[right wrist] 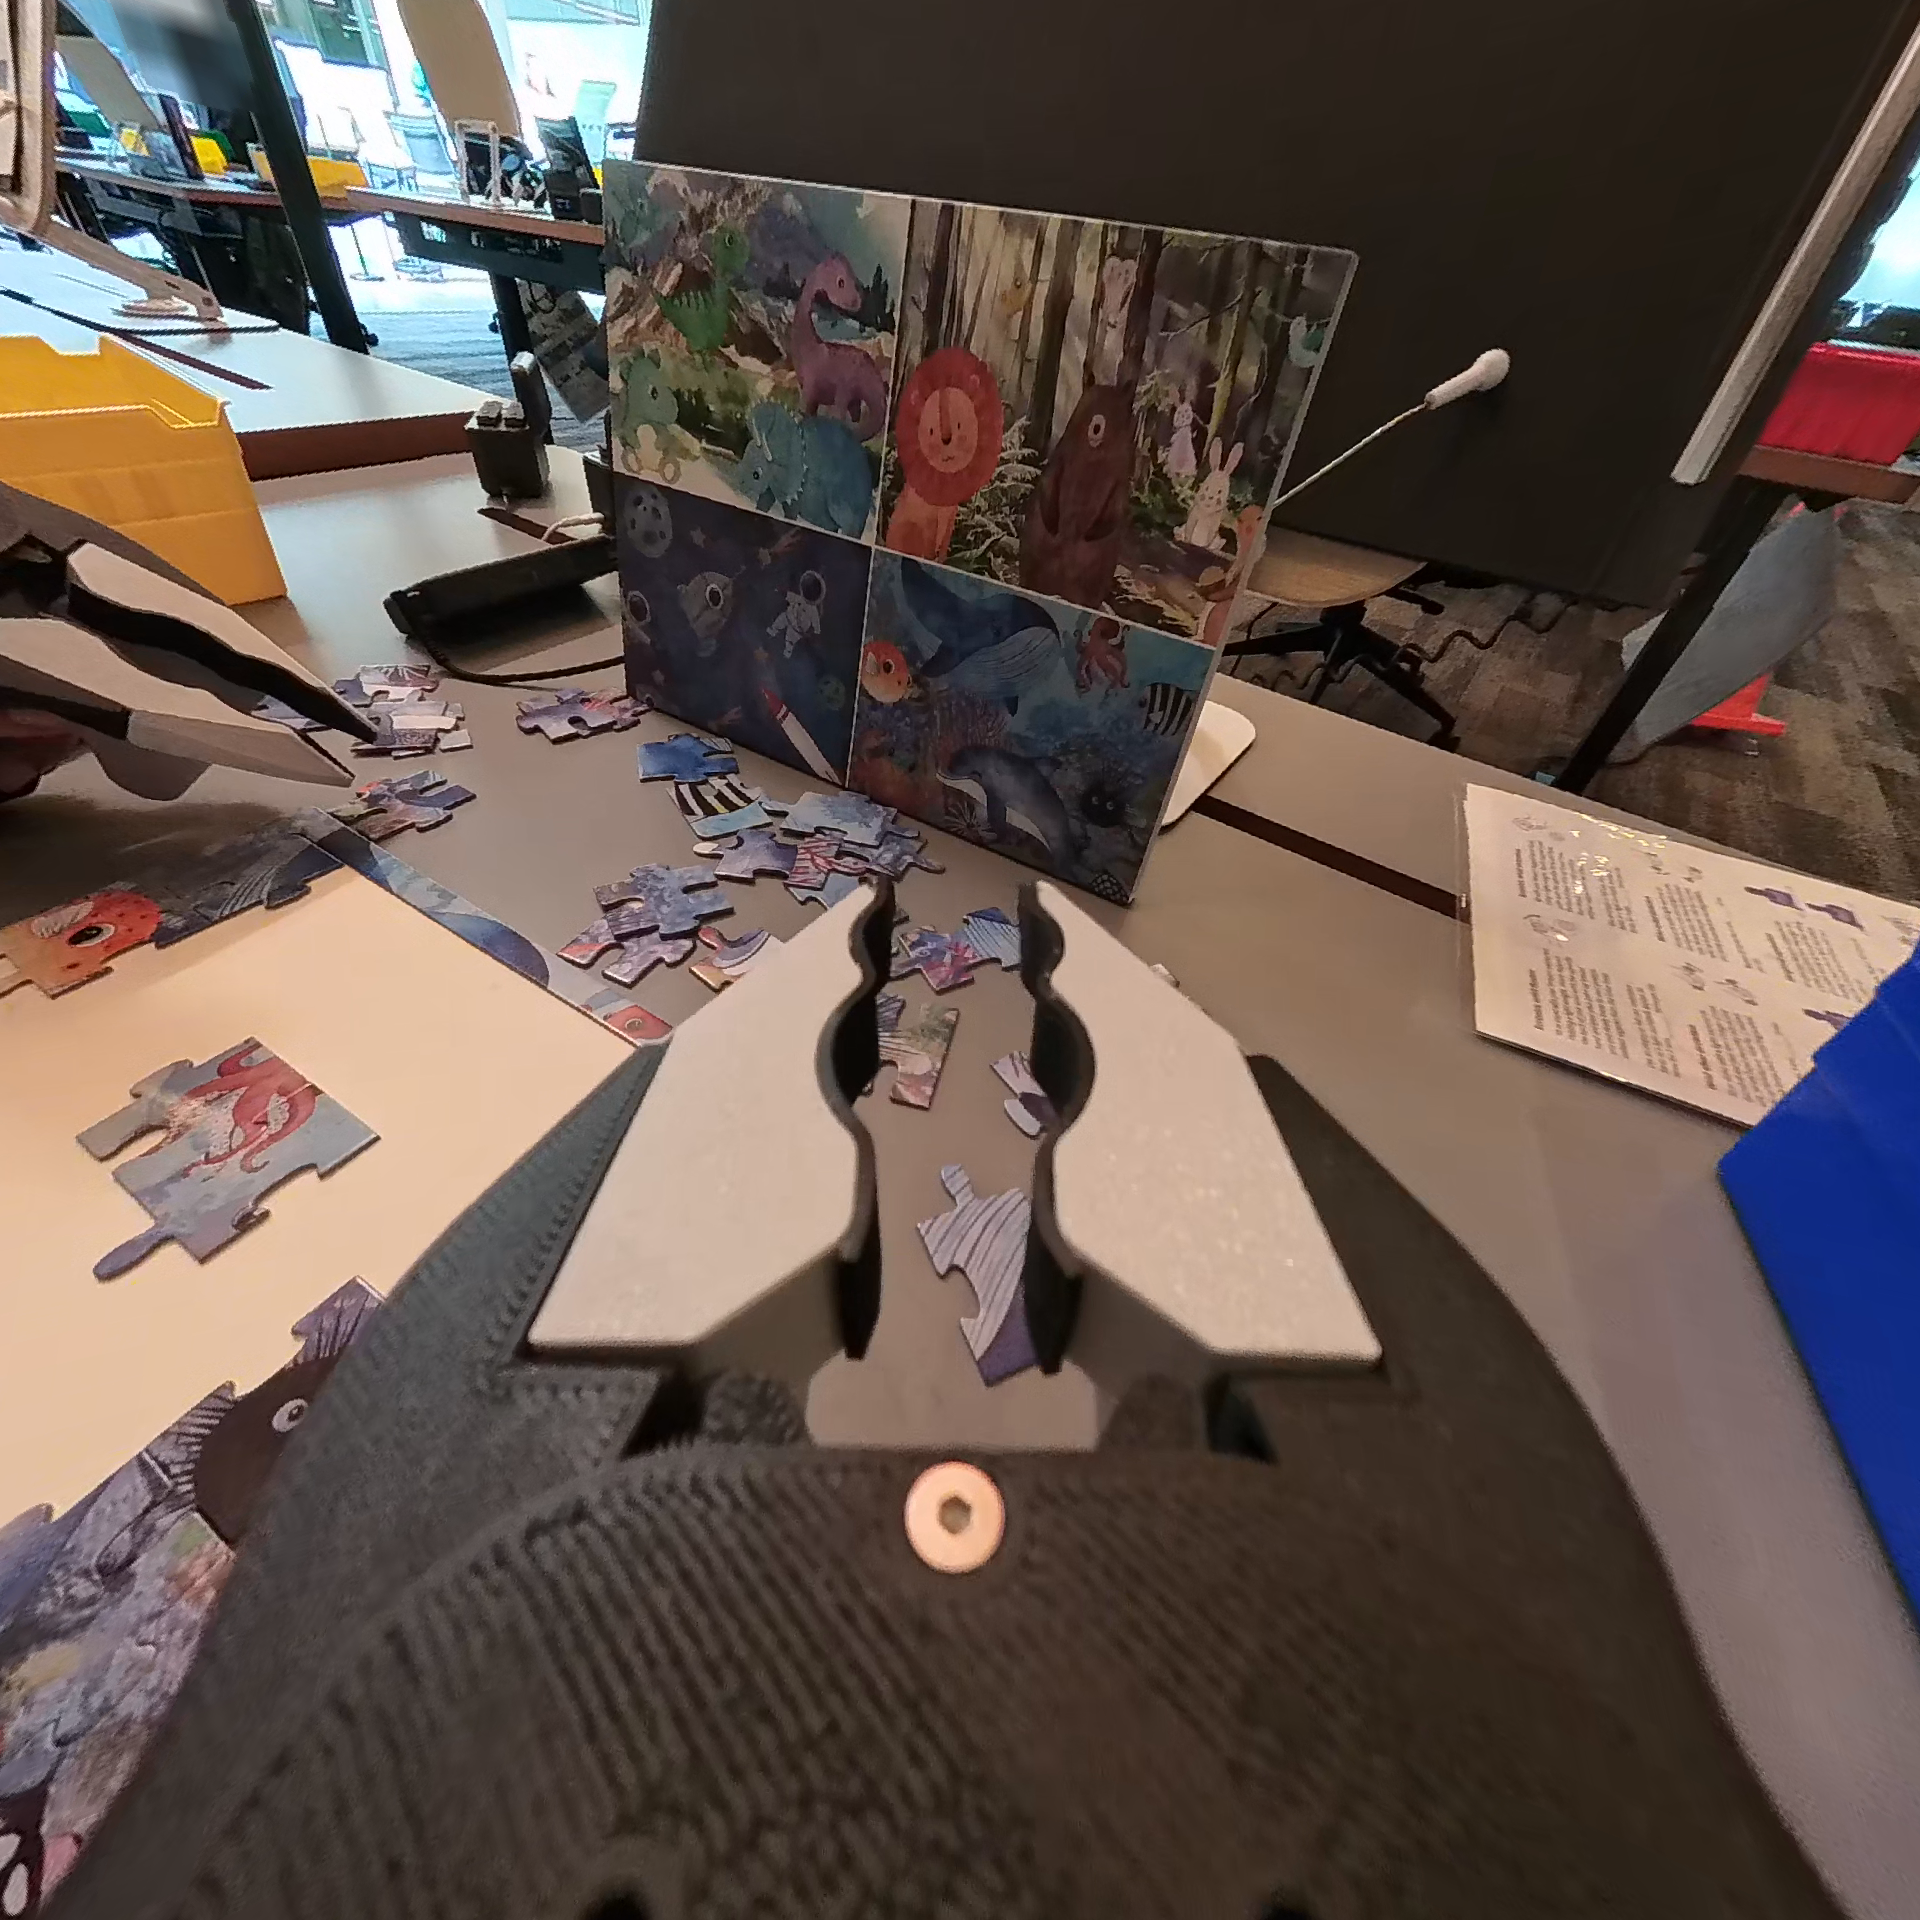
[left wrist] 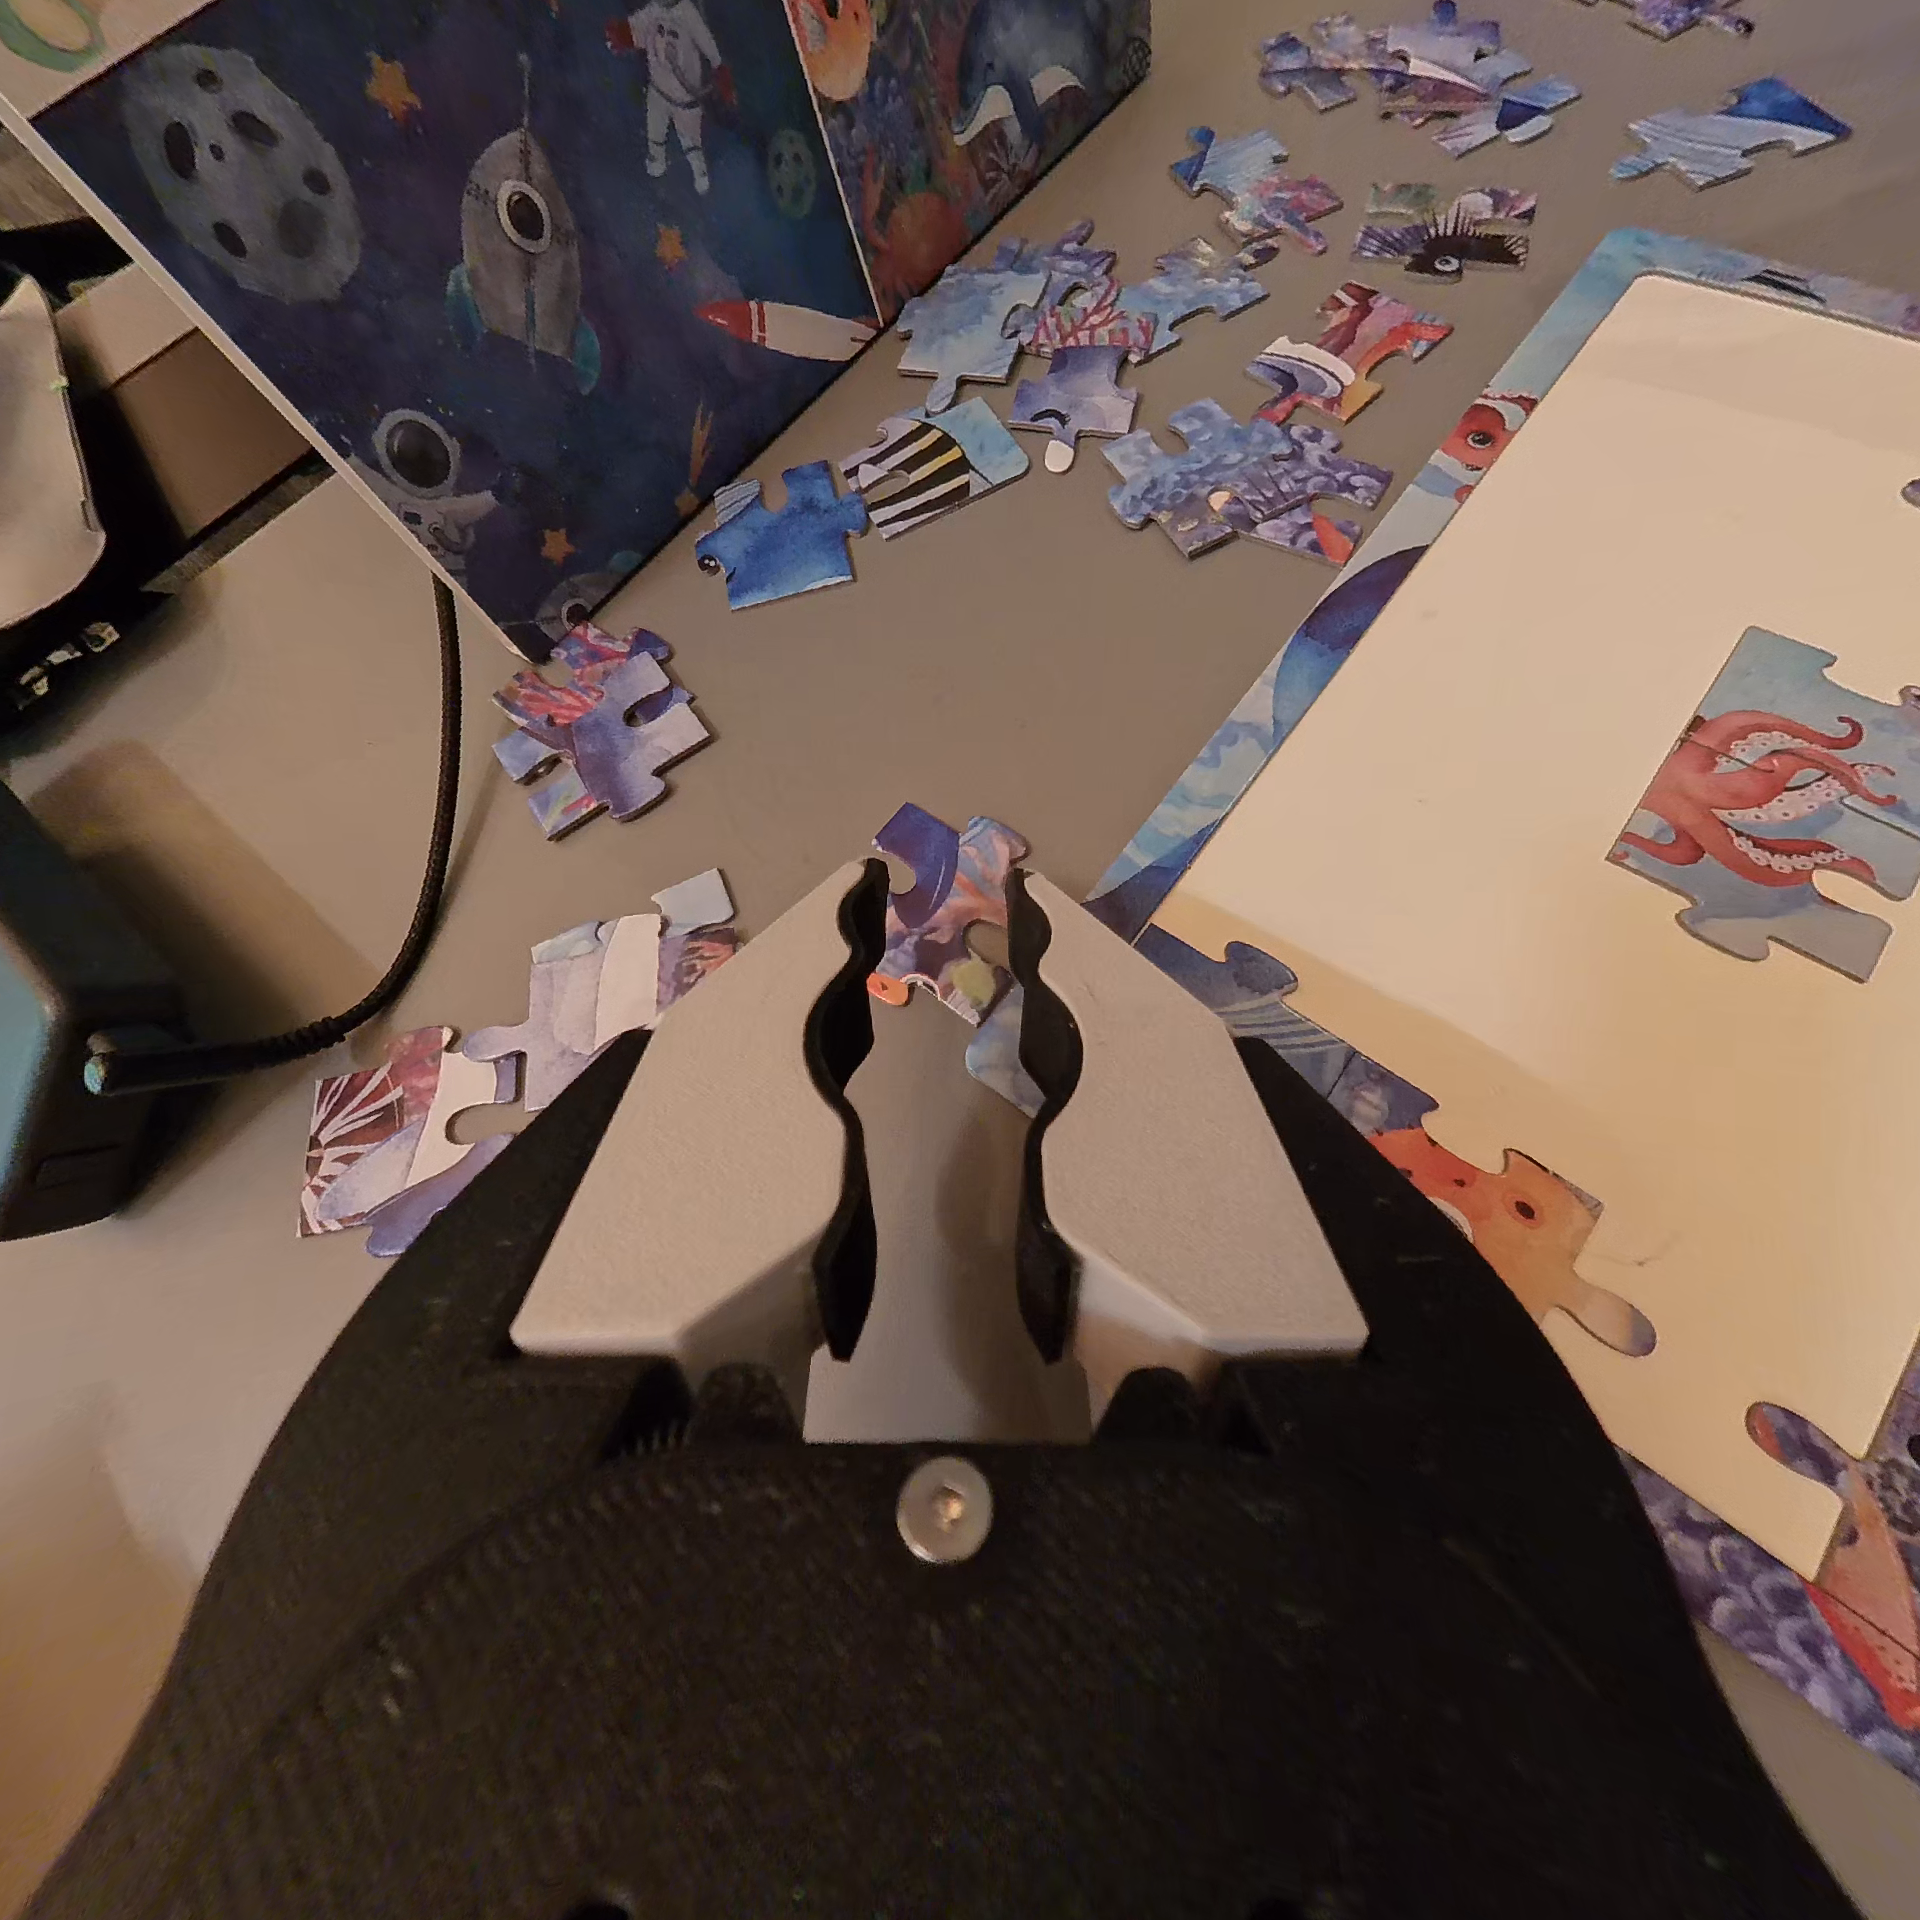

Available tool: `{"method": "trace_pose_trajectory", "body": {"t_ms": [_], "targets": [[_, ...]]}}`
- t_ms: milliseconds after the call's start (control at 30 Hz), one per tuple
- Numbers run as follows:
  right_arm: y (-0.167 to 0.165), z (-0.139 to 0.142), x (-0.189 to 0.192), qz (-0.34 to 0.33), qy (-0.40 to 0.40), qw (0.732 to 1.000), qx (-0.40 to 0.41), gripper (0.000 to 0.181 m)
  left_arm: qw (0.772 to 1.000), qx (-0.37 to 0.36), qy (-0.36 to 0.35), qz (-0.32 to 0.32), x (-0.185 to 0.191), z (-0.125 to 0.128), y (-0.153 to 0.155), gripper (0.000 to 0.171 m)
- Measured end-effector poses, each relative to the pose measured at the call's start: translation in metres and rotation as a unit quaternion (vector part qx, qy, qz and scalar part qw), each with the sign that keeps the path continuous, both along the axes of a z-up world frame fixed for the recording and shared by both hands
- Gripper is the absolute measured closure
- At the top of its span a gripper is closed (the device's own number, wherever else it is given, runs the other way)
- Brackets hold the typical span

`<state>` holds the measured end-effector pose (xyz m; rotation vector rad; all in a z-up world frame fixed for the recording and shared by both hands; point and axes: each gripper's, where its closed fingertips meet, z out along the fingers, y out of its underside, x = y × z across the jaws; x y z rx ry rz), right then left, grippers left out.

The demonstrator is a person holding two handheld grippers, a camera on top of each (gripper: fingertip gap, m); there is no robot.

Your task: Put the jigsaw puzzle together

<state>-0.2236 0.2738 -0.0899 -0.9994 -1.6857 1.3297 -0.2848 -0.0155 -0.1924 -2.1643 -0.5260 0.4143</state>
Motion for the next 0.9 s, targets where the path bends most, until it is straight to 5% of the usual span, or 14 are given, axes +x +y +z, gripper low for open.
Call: {"method": "trace_pose_trajectory", "body": {"t_ms": [900], "targets": [[0.0000, -0.0024, -0.0013, 0.000, -0.006, 1.000, -0.008, 0.156, 1.000, 0.006, 0.003, 0.005, -0.0024, 0.0024, -0.0015, 0.151]]}}
